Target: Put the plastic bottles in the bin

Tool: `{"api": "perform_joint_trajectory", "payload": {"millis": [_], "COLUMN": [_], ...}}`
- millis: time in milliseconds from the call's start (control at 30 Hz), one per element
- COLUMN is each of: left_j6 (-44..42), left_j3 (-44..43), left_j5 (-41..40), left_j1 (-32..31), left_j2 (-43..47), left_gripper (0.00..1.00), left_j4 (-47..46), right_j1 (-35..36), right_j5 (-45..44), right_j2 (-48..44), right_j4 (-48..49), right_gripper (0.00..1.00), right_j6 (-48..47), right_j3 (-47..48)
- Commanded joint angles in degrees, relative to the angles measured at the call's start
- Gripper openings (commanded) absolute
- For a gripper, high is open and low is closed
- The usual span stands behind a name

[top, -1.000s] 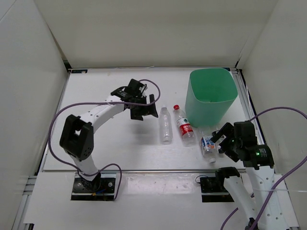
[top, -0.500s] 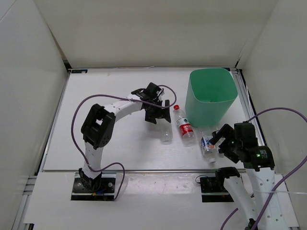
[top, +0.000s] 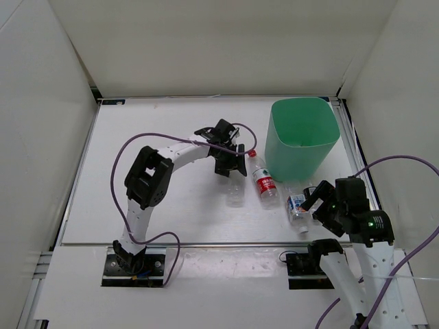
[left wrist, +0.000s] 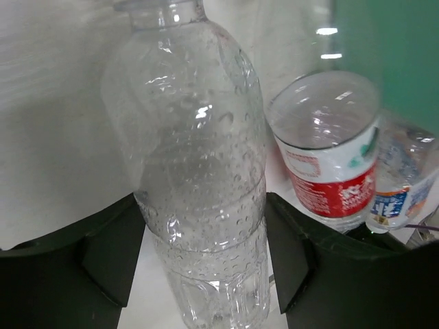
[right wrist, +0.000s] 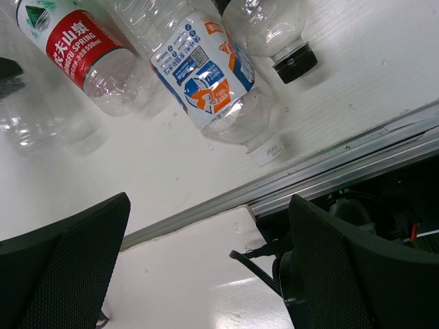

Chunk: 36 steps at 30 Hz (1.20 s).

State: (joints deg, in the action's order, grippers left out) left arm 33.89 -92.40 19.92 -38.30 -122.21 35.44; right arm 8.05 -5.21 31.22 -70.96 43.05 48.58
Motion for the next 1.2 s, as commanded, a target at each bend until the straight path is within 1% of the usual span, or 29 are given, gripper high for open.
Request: {"api": "perform_joint_trajectory", "payload": {"millis": [0,100,133,200,233,300,333,400,433,467,533,633,733,867,900,1000,1167], "left_j6": [0.8,0.3,0.3,-1.1,-1.6,-3.2,-3.2,-3.2,-3.2,-3.7,-3.7,-0.4,-0.4,-0.9,-0.9,0.9,0.3], "left_j3": [-3.1,-7.1,-11.0,-16.0,-21.9,-28.9,-35.9,-42.7,-48.8,-50.9,-53.0,-52.4,-52.4,-53.8,-54.8,-55.3,-52.1], "left_j5": [-2.9,-7.9,-10.7,-12.9,-12.9,-12.0,-10.8,-9.7,-8.9,-8.9,-7.4,-5.8,-7.1,-8.9,-8.9,-9.5,-11.2], "left_j1": [0.9,1.4,1.4,1.4,1.4,1.4,1.4,1.4,0.7,0.7,-0.8,-2.1,-4.7,-7.4,-7.4,-8.5,-10.7], "left_j2": [10.6,15.4,17.5,18.2,17.5,15.3,12.5,9.1,5.5,3.9,1.1,0.3,-0.8,-5.0,-5.7,-6.9,-6.9], "left_gripper": [0.78,0.77,0.77,0.78,0.78,0.8,0.8,0.8,0.8,0.8,0.78,0.77,0.77,0.76,0.76,0.76,0.76], "left_j4": [-1.2,-1.2,-1.2,-1.2,-1.2,-1.2,-1.2,-1.2,-1.2,-1.9,-5.0,-8.4,-11.9,-17.6,-19.7,-21.8,-26.2], "right_j1": [0.4,0.4,0.4,0.4,0.4,0.4,0.4,0.4,0.4,0.4,0.4,0.4,0.4,0.4,0.4,0.4,0.4], "right_j5": [-0.8,-0.2,-0.1,0.6,1.3,1.9,1.9,1.9,1.9,1.9,1.9,0.5,-0.8,-2.0,-2.0,-3.8,-5.9], "right_j2": [-0.5,-0.5,-0.5,-1.1,-1.1,-1.1,-1.1,-1.6,-1.6,-2.2,-2.9,-3.4,-4.9,-6.0,-6.0,-6.5,-6.5], "right_j4": [-1.0,-1.0,-1.0,-1.0,-0.5,-0.5,-0.5,-0.5,-0.5,-0.5,-1.0,-1.6,-2.8,-3.4,-3.4,-3.9,-5.1], "right_gripper": [1.0,1.0,1.0,1.0,1.0,1.0,1.0,1.0,1.0,1.0,1.0,1.0,1.0,1.0,1.0,1.0,1.0], "right_j6": [-1.0,-1.0,-1.0,-1.0,-1.0,-1.6,-1.6,-1.6,-1.6,-1.6,-1.0,-0.4,0.6,0.6,0.6,0.6,0.6], "right_j3": [2.2,2.2,2.2,2.2,2.2,2.2,2.2,2.8,2.8,3.3,3.3,3.9,4.4,5.5,5.5,6.6,7.7]}}
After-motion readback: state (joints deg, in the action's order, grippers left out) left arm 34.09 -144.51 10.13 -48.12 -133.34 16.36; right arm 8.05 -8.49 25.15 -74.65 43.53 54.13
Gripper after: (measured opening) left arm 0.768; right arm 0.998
